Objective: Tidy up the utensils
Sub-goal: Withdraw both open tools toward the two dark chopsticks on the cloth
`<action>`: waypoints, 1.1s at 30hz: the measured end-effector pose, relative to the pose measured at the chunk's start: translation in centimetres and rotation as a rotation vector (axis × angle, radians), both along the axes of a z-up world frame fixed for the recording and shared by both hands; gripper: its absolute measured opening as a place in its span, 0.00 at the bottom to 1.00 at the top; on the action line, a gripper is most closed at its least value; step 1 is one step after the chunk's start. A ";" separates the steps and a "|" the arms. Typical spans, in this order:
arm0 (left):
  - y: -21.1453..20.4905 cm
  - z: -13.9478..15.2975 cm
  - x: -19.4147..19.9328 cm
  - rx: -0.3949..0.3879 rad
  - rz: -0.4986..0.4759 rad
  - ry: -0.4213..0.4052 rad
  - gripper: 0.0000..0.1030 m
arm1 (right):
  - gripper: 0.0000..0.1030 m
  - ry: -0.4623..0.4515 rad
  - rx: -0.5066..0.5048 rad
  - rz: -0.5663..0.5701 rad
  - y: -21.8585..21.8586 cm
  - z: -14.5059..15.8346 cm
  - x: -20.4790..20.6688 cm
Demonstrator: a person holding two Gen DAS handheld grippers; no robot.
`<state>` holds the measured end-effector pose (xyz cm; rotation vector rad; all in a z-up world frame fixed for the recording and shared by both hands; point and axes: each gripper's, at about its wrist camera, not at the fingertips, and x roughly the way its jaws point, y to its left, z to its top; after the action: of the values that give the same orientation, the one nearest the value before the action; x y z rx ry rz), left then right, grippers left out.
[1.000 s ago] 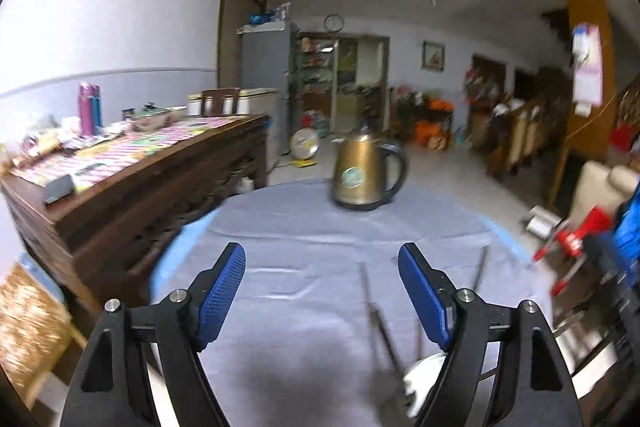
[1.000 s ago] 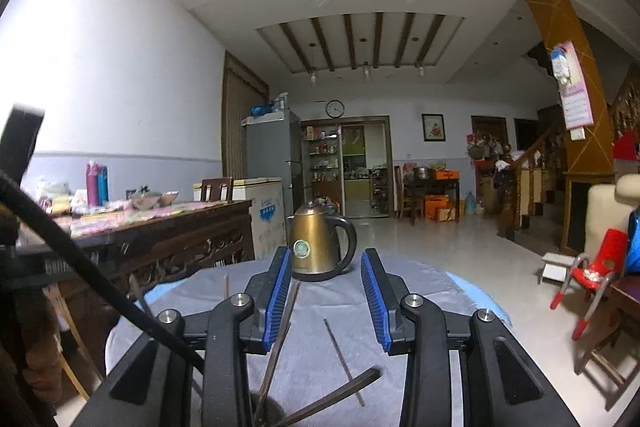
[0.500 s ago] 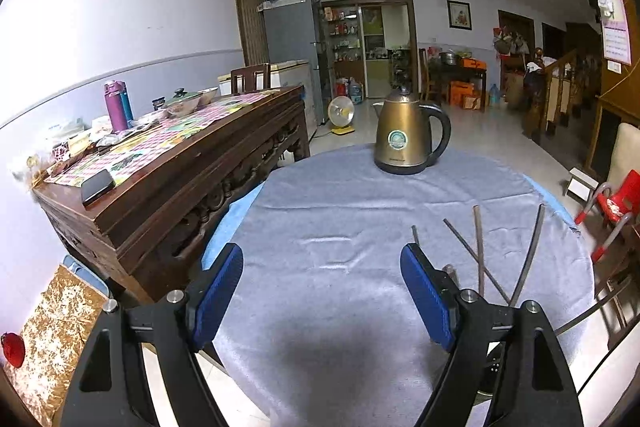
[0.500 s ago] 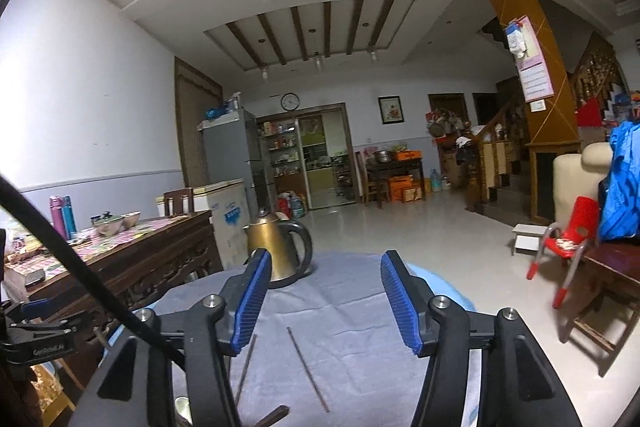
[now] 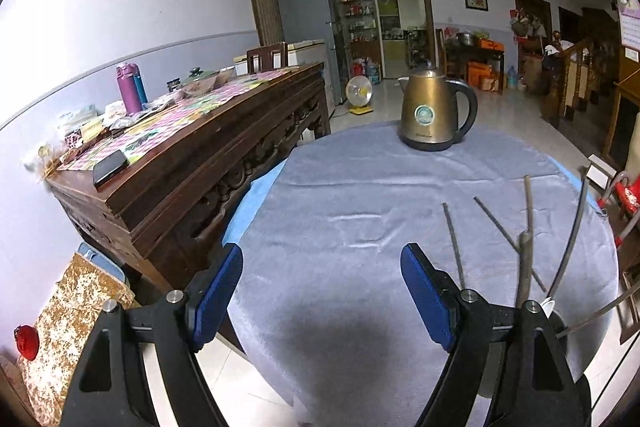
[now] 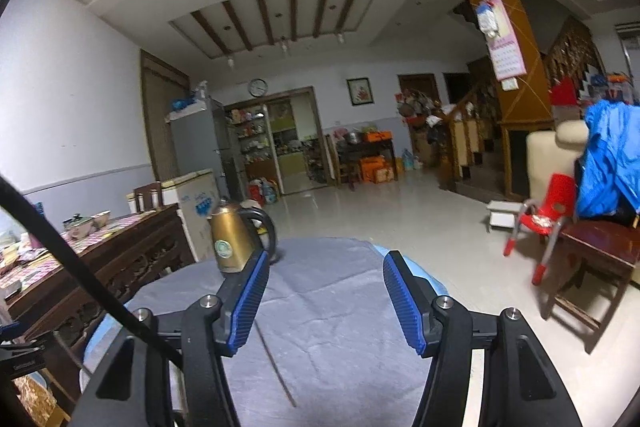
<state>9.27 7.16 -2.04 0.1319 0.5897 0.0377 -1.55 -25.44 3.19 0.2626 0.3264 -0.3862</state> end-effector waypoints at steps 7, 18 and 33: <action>0.9 -1.5 0.8 0.010 0.030 0.051 0.79 | 0.61 0.088 0.065 -0.060 -3.0 -2.0 0.1; 1.9 -3.5 1.6 0.014 0.051 0.128 0.79 | 0.61 0.195 0.124 -0.052 -3.6 -4.6 0.7; 2.6 -6.5 3.7 0.014 0.063 0.216 0.79 | 0.61 0.347 0.204 -0.039 -3.8 -9.4 3.0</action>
<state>13.02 9.74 -8.58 0.1313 0.8097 0.0896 1.43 -29.26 -6.19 0.4032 0.7045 -0.4374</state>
